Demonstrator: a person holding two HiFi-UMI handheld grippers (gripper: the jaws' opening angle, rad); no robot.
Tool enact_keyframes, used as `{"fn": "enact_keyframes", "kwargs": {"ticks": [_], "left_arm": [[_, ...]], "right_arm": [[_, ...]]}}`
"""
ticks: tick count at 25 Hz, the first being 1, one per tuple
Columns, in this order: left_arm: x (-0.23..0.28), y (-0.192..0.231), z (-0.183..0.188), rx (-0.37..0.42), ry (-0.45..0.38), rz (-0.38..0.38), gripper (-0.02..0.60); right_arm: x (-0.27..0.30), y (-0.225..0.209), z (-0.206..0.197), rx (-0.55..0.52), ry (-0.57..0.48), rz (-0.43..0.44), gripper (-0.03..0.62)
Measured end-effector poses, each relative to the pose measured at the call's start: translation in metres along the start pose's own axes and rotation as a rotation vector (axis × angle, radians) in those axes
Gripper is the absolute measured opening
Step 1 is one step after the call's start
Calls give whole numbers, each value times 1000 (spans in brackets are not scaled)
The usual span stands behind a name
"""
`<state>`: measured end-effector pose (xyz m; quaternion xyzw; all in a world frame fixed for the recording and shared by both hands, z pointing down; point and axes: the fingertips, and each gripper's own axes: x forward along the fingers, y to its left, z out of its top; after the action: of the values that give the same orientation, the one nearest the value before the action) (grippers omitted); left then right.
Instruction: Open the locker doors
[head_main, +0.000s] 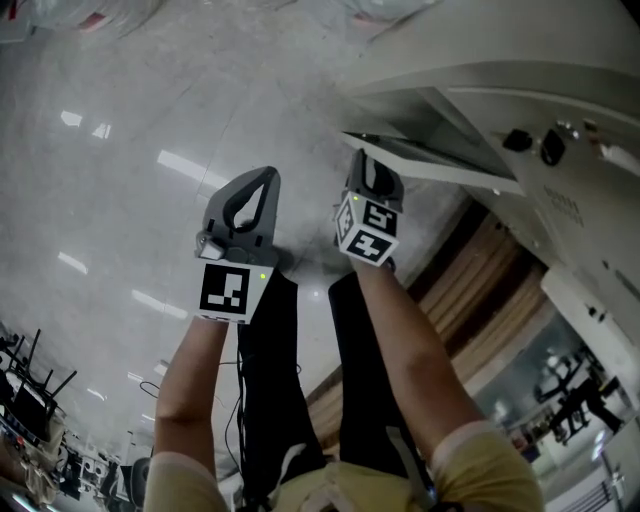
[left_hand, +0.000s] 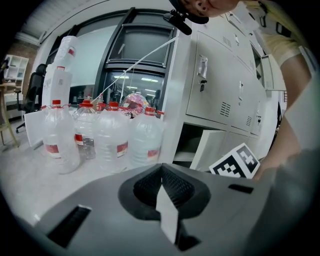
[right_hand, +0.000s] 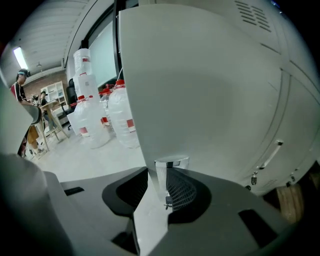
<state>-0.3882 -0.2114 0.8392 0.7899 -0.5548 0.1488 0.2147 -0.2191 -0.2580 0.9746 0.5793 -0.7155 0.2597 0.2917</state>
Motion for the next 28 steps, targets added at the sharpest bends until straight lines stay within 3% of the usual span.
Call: {"fn": "enact_keyframes", "kwargs": {"ticks": [17,28], "left_arm": [[-27,-49,-1,19,57,-39,3],[-24,-89,-3,34,100,-104,3]], "right_arm": [[-66,-22,-70,-106,133,50,114],[-95,-33,-89,-102,189,91,114]]}}
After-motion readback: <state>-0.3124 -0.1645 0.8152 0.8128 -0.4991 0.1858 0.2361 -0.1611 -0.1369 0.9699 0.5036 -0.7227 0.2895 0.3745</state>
